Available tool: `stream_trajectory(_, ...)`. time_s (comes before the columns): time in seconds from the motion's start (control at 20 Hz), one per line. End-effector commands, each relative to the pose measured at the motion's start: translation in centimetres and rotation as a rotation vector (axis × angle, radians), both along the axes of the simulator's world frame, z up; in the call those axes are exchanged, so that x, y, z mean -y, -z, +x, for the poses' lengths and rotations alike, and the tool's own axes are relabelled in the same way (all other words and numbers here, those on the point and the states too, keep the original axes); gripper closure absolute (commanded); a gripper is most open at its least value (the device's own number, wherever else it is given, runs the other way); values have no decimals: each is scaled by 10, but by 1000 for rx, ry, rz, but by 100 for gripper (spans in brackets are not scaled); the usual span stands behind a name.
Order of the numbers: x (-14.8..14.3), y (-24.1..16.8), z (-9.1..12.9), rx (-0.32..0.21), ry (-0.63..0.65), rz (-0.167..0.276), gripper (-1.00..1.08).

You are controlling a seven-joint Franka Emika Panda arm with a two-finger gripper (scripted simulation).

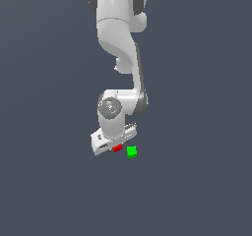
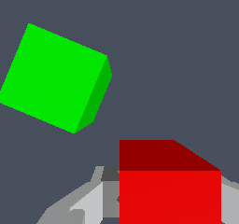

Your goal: Stack the red cube on top of the green cube.

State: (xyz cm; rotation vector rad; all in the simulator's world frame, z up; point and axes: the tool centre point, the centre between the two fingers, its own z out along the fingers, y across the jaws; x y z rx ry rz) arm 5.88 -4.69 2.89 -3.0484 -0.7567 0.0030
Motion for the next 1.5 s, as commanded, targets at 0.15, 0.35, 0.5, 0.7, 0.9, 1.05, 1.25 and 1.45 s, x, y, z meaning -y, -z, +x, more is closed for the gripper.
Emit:
stream_trajectory(0.15,0,-30,0,2,0,0,108)
stream_trajectory(0.35,0,-59,0,2,0,0,108)
stream_trajectory(0.5,0,-76,0,2,0,0,108)
stream_trajectory(0.7,0,-89,0,2,0,0,108)
stream_trajectory(0.9,0,-90,1,3,0,0,108)
stream_trajectory(1.05,-3,-87,2,3,0,0,108)
stream_trajectory(1.25,-16,-77,6,3,0,0,108)
stream_trajectory(1.45,-38,-61,13,3,0,0,108)
